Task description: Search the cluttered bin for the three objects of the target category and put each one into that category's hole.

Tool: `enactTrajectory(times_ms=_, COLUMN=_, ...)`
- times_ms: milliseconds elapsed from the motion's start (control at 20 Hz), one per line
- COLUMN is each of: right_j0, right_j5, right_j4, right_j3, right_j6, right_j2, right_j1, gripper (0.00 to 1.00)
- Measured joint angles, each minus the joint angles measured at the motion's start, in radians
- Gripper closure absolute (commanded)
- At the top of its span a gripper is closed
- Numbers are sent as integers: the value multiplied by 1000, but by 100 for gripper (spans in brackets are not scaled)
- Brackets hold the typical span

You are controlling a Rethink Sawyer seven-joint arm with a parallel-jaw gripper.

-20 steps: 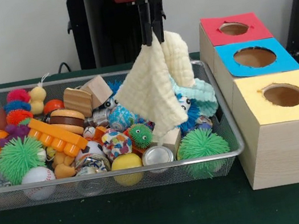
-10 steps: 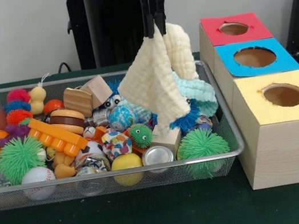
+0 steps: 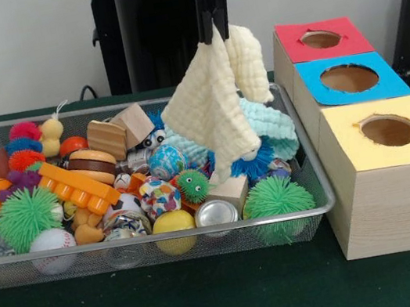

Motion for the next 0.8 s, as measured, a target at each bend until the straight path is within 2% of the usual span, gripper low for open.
enactTrajectory(times_ms=800, right_j0=0, right_j5=0, right_j4=19, right_j3=22, right_j6=0, right_j2=-5, right_j1=-12, gripper=100)
